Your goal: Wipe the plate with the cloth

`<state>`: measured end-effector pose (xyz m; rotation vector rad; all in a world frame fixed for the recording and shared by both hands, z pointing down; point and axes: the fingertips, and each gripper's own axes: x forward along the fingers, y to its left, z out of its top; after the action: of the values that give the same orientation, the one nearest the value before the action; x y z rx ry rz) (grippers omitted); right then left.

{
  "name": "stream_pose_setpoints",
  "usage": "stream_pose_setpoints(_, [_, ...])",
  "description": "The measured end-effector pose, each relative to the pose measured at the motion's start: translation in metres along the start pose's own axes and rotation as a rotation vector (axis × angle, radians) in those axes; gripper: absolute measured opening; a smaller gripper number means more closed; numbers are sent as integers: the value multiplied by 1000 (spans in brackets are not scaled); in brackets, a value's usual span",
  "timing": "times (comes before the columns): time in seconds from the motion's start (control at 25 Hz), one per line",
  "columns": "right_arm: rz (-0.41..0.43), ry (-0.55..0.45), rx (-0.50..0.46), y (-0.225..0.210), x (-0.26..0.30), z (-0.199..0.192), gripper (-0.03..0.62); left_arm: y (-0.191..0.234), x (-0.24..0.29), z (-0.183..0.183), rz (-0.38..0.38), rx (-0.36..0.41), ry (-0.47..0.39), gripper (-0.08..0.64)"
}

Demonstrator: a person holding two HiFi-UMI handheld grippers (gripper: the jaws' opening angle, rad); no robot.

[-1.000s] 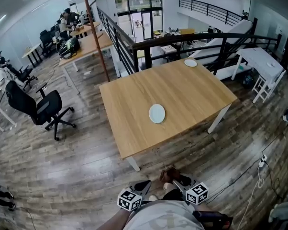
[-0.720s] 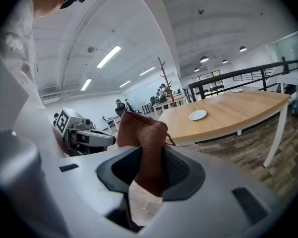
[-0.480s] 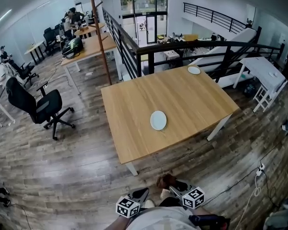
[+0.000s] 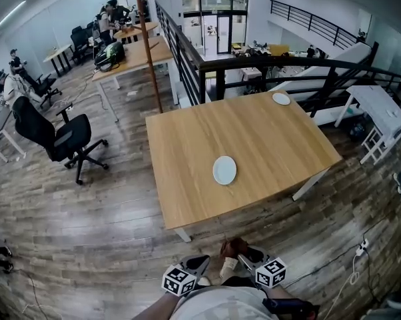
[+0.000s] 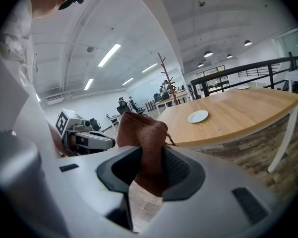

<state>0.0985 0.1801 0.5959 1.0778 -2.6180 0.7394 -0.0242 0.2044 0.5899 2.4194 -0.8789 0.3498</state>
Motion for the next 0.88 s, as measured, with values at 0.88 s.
stream_pose_setpoints(0.88, [3, -24, 18, -127, 35, 65, 127, 41, 113, 78, 19, 26, 45, 14])
